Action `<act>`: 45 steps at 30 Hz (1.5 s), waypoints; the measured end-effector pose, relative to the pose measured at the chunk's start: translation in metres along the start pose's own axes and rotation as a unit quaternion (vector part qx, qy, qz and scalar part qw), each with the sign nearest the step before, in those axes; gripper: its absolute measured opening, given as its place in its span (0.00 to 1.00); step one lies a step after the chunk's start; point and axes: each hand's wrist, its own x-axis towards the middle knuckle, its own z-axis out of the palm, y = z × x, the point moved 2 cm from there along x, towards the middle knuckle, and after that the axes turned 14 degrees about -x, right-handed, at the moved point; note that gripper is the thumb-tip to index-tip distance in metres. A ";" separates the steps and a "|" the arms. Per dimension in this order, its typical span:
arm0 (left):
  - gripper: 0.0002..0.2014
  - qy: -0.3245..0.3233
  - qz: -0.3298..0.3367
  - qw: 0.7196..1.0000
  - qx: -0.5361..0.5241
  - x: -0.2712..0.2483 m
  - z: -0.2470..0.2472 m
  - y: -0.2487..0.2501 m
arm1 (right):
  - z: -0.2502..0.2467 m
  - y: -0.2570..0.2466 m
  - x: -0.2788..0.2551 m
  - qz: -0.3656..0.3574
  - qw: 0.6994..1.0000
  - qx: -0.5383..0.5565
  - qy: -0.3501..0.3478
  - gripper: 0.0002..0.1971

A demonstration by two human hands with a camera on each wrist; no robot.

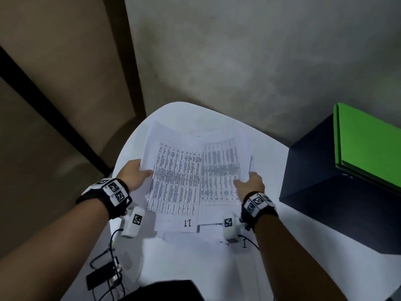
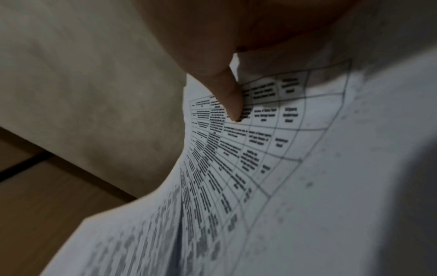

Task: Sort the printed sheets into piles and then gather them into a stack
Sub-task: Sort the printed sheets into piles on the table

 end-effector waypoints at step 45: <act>0.35 -0.090 -0.025 0.990 0.107 -0.010 0.066 0.004 | 0.015 0.010 0.011 -0.030 0.994 -0.066 -0.083 0.30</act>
